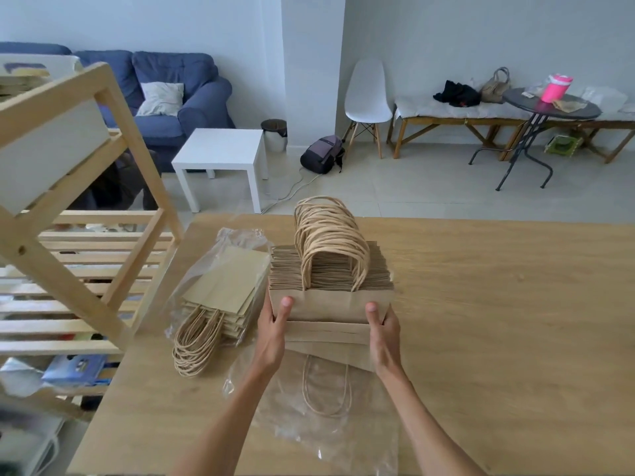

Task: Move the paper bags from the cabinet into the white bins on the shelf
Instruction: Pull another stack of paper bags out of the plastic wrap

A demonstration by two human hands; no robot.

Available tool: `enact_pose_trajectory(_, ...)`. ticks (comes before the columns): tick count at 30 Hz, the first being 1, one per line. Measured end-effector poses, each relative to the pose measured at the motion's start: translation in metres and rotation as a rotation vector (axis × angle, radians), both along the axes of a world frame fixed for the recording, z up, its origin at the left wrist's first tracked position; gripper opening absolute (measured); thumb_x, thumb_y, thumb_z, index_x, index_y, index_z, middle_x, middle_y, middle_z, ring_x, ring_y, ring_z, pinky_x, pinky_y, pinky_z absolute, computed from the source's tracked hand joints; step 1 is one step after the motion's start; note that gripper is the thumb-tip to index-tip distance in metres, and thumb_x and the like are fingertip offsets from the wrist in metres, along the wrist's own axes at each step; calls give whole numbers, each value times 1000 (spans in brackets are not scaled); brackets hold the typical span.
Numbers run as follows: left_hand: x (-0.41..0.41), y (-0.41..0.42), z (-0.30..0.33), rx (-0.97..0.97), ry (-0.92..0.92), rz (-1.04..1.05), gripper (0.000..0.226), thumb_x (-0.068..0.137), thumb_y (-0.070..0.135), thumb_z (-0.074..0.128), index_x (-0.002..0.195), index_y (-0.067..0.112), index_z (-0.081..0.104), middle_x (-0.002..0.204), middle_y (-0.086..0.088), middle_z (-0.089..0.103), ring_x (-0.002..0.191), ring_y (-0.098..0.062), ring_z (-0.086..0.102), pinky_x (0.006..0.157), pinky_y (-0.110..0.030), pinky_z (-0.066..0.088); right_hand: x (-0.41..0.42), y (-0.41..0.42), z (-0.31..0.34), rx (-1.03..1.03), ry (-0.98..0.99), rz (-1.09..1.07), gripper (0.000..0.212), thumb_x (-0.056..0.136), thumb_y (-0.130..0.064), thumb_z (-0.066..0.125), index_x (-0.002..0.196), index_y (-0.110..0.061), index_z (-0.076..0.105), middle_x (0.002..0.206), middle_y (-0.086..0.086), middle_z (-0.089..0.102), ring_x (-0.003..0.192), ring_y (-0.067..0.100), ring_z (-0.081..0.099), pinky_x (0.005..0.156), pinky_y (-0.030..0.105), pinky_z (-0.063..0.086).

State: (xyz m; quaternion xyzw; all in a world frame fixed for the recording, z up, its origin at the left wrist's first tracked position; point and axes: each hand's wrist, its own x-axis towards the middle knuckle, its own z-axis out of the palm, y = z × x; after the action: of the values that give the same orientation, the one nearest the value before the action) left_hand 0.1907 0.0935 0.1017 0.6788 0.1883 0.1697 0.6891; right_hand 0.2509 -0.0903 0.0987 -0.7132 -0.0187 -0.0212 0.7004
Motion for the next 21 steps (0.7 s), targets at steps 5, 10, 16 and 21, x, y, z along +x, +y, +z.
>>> enact_pose_trajectory(5, -4, 1, -10, 15, 40, -13, 94, 74, 87, 54, 150, 33, 40, 142, 31, 52, 135, 7, 44, 107, -14, 34, 3, 5, -14, 35, -23, 34, 47, 78, -71, 67, 122, -54, 61, 115, -28, 71, 106, -11, 64, 85, 2, 44)
enact_pose_trajectory(10, -12, -7, -20, 27, 115, -4, 124, 61, 93, 57, 156, 20, 30, 150, 4, 49, 137, -13, 46, 117, -42, 34, 7, 4, -27, 25, 18, 5, 55, 72, -76, 69, 123, -60, 56, 118, -27, 70, 112, -7, 63, 90, 4, 43)
enact_pose_trajectory(16, 7, -10, -21, 22, 69, 42, 45, 68, 87, 61, 107, 72, 47, 119, 33, 63, 115, 11, 57, 101, -35, 43, 25, 9, -30, -6, -5, -35, 88, 76, -77, 59, 144, -23, 47, 95, -44, 67, 84, -19, 64, 72, 1, 46)
enact_pose_trajectory(21, 15, -12, 1, 44, -60, 120, 68, 63, 85, 67, 120, 50, 53, 113, 27, 70, 106, 14, 63, 87, -13, 53, 35, 11, -6, 25, -22, -13, 39, 80, -67, 59, 114, -47, 56, 93, -40, 70, 81, -15, 68, 66, 3, 49)
